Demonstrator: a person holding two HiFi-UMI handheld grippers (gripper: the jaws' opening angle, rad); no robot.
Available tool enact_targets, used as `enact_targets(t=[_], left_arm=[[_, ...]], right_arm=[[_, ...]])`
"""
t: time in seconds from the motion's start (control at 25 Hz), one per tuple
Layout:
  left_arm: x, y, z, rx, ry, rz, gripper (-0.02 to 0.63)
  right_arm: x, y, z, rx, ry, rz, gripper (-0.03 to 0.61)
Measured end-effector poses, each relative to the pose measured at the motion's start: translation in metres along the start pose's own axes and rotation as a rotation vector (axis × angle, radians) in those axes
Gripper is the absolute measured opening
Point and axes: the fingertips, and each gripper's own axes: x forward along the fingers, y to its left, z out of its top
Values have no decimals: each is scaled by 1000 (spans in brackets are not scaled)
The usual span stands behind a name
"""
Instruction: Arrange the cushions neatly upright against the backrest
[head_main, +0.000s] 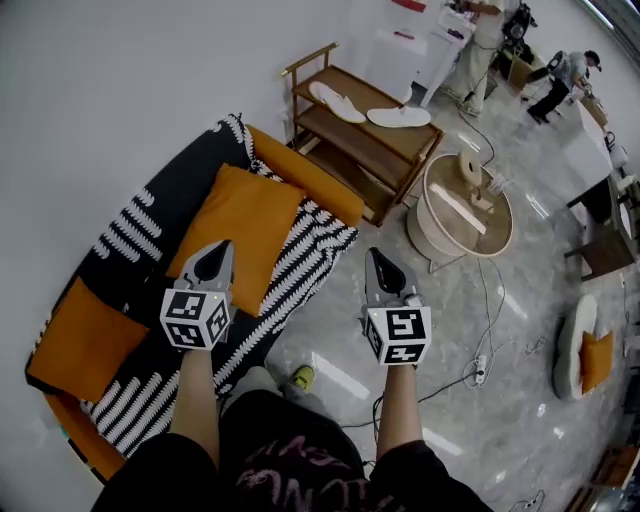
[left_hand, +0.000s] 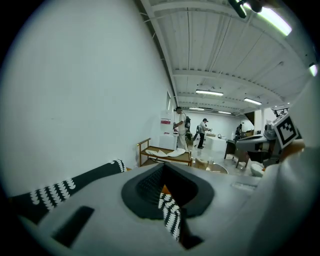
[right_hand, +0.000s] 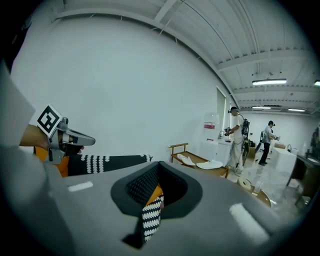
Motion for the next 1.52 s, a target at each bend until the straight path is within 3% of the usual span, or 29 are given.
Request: enact_targets(t=[0.2,0.48,0.72,0.96,1.52], left_arm=[[25,39,1,-57,-5,91,2],[69,106,-10,-135,-9,213,2],[92,176,-30,-232,7,330,2],[78,236,-54,-325,14,468,2],[33,279,-143,-492,79,725,2]], right_arm=[[61,0,6,26,6,96,13],[170,9,18,-59,19,214,14],[269,39,16,-154,102,339,12],[333,74,14,-223,144,459,14],[439,152,-62,-425,332,724,14]])
